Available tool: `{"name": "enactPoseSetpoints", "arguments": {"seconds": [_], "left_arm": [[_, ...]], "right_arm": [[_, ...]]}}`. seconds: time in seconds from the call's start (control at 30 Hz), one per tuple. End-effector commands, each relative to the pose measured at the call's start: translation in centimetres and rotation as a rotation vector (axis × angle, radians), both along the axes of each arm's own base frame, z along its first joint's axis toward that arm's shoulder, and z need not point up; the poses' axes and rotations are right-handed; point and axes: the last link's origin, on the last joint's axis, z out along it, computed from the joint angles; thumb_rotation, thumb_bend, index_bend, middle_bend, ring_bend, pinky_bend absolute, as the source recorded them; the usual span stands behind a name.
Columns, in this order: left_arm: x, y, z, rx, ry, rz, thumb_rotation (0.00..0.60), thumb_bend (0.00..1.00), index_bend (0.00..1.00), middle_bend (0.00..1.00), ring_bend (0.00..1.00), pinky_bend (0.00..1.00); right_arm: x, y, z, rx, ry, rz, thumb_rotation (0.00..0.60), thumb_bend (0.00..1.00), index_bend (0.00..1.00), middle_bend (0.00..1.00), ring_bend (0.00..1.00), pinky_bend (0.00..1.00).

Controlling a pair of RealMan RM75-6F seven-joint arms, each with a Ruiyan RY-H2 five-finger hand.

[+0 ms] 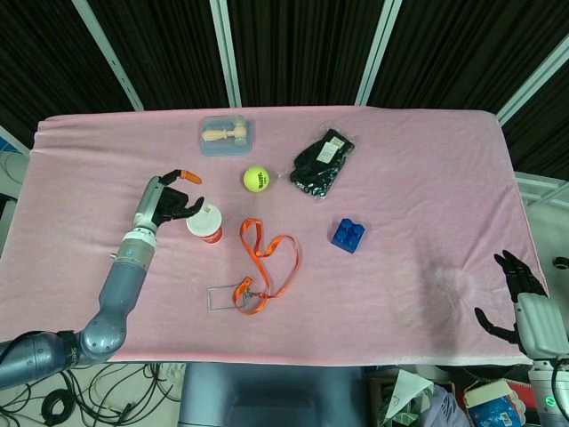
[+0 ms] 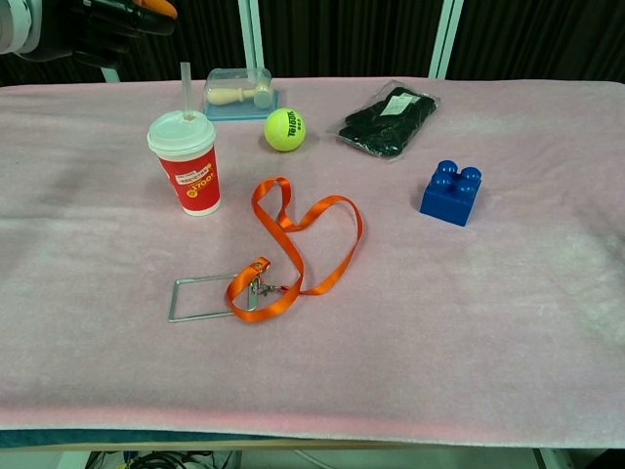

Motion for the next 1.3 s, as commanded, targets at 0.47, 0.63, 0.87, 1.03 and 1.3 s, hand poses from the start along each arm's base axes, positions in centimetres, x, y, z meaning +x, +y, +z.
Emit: {"name": "enactPoseSetpoints", "arguments": {"seconds": [0.47,0.63,0.87,1.03,1.3], "left_arm": [[-4.4,-4.2,3.0,0.147,0.551,-0.227,0.600,0.06,0.24,0.43,0.48,0.58],[-8.1,-7.5,5.0,0.204,0.849,-0.301,0.600,0.06,0.00,0.07,0.10,0.20],[-12.4,-12.9,6.6,0.250,1.031,-0.310,0.600,0.06,0.00,0.00,0.00,0.04],[-14.8,-16.7,6.7,0.247,1.051,-0.267,0.600,0.05,0.00,0.00,0.00,0.00],[-17.6,-19.6,6.3,0.256,1.063,-0.221,0.600,0.05,0.00,0.00,0.00,0.00]], "right_arm": [[0.0,0.0,0.1,0.002,0.019,0.009,0.600,0.23,0.00,0.00,0.00,0.14],[0.0,0.1,0.0,0.004,0.044,0.020,0.600,0.23,0.00,0.00,0.00,0.14],[0.0,0.1,0.0,-0.003,0.067,0.028,0.600,0.23,0.00,0.00,0.00,0.14],[0.0,0.1,0.0,-0.002,0.070,0.027,0.600,0.23,0.00,0.00,0.00,0.14],[0.1,0.2,-0.1,-0.001,0.071,0.032,0.600,0.23,0.00,0.00,0.00,0.14]]}}
